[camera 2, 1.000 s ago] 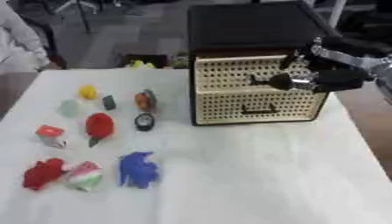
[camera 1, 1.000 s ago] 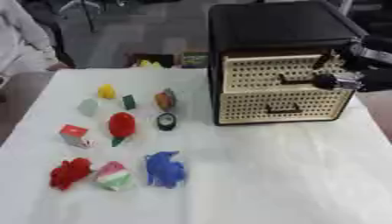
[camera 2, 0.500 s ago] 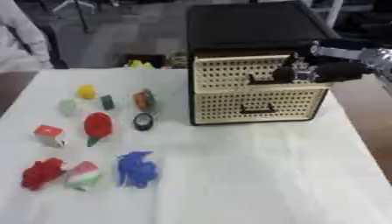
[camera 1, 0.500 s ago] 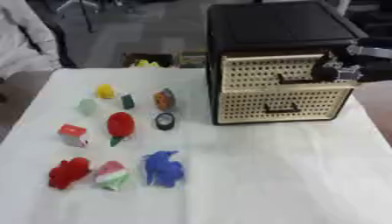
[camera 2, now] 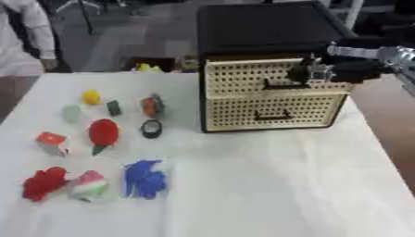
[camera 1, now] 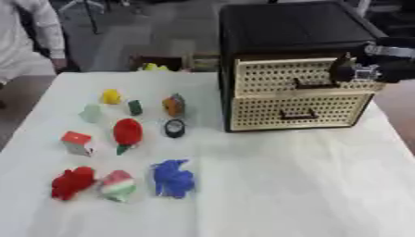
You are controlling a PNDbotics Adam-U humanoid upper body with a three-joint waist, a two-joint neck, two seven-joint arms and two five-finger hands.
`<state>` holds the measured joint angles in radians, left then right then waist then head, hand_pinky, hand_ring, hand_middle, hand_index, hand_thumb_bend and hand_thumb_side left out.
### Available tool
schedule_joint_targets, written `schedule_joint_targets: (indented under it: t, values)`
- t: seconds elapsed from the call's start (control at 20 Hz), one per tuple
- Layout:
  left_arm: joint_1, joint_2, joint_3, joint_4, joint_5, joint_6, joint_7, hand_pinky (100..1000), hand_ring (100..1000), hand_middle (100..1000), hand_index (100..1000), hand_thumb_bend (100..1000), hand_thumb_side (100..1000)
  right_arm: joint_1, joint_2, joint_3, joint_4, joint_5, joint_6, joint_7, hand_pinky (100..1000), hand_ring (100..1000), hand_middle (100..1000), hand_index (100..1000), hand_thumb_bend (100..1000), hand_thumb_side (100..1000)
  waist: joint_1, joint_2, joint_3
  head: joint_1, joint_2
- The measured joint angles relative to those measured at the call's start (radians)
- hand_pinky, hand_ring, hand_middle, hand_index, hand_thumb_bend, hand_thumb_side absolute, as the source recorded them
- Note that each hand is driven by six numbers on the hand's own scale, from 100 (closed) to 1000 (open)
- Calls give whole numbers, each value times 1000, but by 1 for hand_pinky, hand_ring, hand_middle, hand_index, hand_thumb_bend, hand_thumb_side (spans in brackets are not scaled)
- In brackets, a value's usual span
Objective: Pick up objects from table and place into drawer.
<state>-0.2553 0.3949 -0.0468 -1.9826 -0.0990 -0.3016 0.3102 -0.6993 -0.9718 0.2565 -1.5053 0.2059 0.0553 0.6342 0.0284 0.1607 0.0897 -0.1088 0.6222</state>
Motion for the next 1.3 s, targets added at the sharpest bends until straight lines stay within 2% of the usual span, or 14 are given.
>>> schedule_joint_targets:
  t: [0.1,0.15,0.3,0.35,0.45,0.5,0.55,0.65,0.85,1.3]
  values:
    - [0,0,0,0,0,1,-1,416,555,616,768,100,1000,-7,6,8,9,-2,0,7,100,100,100,846,686,984,0,1,2,-3,0]
    - [0,0,0,0,0,1,-1,416,555,616,768,100,1000,-9,10,12,12,-3,-4,15,100,100,100,852,721,846,0,1,3,-5,0]
    - [0,0,0,0,0,1,-2,416,556,616,768,100,1000,-13,15,23,19,-8,-39,53,100,100,100,851,826,571,0,4,3,-7,0]
    - [0,0,0,0,0,0,-2,416,556,616,768,100,1000,-14,18,24,24,-11,-55,68,100,100,100,850,870,441,0,5,3,-7,0]
    - [-1,0,0,0,0,0,-3,415,556,616,769,100,1000,-14,22,27,35,-22,-85,103,100,100,100,846,927,312,0,6,2,-7,0]
    - [-1,0,0,0,1,0,-3,415,556,616,769,100,1000,-15,24,28,42,-28,-98,122,100,100,100,846,941,323,0,6,2,-7,0]
    - [-1,0,0,0,1,0,-3,415,557,616,769,100,1000,-18,25,28,49,-33,-108,140,100,100,100,845,997,373,0,6,2,-7,0]
    - [-1,0,0,0,1,0,-3,415,557,615,769,100,1000,-23,27,27,60,-42,-124,169,100,100,100,842,1000,392,0,6,3,-7,0]
    - [-1,0,-1,0,1,0,-3,415,557,616,768,100,1000,-33,29,27,77,-57,-130,197,100,100,100,840,1000,398,-1,6,3,-8,-1]
    - [-1,0,-5,0,2,0,-4,414,558,615,766,100,1000,-56,42,36,108,-56,-126,206,100,100,100,839,1000,390,-4,6,3,-10,-8]
